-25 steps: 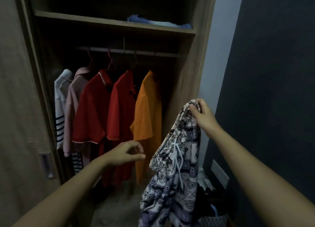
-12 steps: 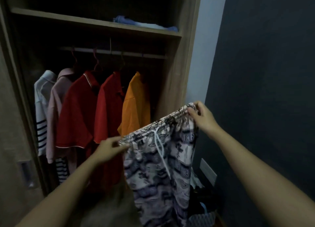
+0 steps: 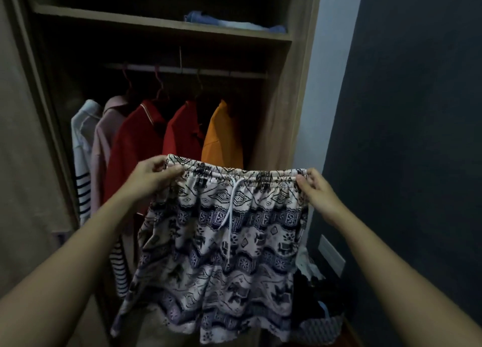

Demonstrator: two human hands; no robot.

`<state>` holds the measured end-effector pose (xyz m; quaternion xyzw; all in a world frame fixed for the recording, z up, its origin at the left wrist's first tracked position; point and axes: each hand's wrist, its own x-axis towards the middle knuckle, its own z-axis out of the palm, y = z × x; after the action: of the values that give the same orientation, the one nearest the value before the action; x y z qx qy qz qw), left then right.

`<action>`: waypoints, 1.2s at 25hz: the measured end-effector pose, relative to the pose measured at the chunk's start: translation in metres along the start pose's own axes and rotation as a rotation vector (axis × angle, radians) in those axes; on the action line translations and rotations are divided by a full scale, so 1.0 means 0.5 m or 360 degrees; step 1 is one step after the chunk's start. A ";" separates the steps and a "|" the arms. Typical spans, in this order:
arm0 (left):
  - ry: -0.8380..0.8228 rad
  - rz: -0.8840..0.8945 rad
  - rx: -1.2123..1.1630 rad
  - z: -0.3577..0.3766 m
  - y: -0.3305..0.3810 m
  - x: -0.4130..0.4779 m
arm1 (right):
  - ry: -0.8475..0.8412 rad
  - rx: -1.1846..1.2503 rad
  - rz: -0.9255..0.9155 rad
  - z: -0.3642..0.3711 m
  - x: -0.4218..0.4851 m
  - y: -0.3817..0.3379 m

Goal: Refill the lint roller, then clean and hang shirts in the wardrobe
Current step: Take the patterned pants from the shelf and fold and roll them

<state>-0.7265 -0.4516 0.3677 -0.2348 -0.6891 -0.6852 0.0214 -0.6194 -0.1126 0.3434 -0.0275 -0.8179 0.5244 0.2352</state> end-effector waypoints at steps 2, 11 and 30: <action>0.0004 0.0021 -0.0173 -0.010 0.026 -0.005 | -0.0086 0.0235 -0.0047 -0.003 -0.005 -0.014; 0.0149 -0.0795 -0.0490 0.036 -0.005 0.025 | -0.0262 0.0991 0.0905 0.073 0.024 -0.014; -0.0149 0.0075 0.0218 0.178 -0.018 -0.046 | -0.0290 0.1041 0.0393 0.172 -0.022 -0.106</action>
<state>-0.6833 -0.3730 0.3458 -0.2809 -0.7288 -0.6241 0.0212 -0.6344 -0.2120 0.3564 -0.0024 -0.6150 0.7830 0.0925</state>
